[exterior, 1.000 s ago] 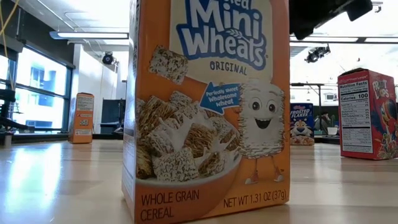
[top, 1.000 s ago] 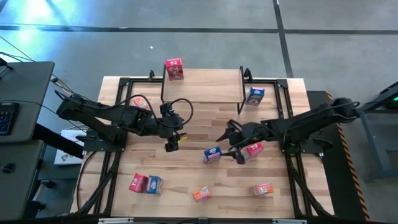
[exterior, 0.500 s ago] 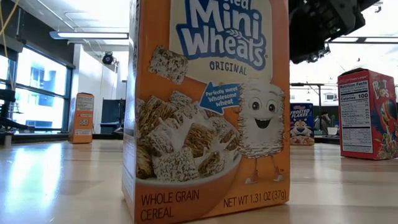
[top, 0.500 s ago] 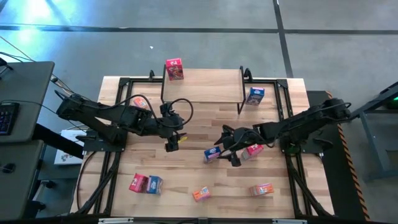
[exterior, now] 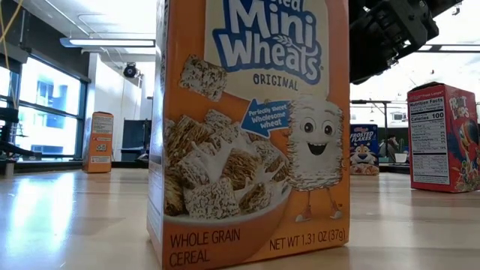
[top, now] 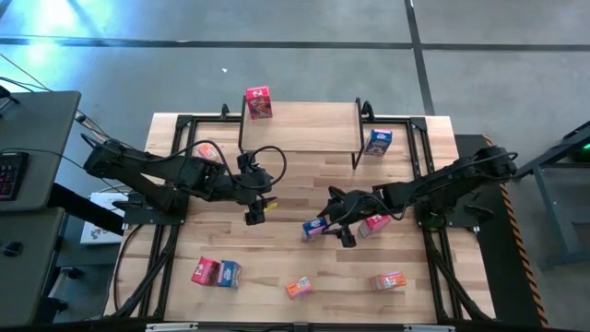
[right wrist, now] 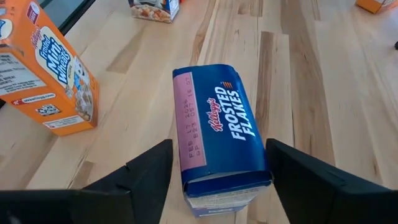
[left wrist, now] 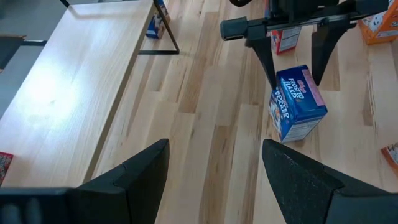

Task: Stack cereal on shelf
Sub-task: Put the middle blue cereal box on the shelf

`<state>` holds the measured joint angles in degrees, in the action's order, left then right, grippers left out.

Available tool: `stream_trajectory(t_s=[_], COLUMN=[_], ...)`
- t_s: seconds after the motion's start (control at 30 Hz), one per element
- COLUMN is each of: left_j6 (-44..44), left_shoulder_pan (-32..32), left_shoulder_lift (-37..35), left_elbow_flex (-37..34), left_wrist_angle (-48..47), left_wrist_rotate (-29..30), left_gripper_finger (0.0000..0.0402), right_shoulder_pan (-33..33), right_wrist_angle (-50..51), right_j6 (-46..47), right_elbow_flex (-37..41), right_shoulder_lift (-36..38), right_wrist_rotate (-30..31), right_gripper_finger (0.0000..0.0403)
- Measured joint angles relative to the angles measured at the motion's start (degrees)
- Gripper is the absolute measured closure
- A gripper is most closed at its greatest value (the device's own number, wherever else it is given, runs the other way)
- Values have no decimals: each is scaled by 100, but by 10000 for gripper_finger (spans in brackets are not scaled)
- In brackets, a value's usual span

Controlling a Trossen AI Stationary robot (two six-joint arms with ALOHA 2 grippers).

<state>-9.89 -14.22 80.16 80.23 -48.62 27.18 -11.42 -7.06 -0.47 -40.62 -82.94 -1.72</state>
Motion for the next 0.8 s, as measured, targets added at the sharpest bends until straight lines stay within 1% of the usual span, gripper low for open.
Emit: stream_trajectory(t_s=[0.5, 0.7, 0.8], left_j6=[0, 0, 0], left_shoulder_pan=[0, 0, 0], left_shoulder_lift=[0, 0, 0], left_elbow_flex=[0, 0, 0], left_wrist_angle=[0, 0, 0], left_wrist_rotate=[0, 0, 2], left_gripper_finger=[153, 153, 153], right_shoulder_pan=[0, 0, 17], right_wrist_angle=[9, -79, -42], right_j6=[0, 0, 36], right_elbow_flex=[2, -12, -164], right_shoulder_lift=[0, 0, 0], right_wrist_rotate=[-3, -2, -2], right_gripper_finger=[235, 243, 244])
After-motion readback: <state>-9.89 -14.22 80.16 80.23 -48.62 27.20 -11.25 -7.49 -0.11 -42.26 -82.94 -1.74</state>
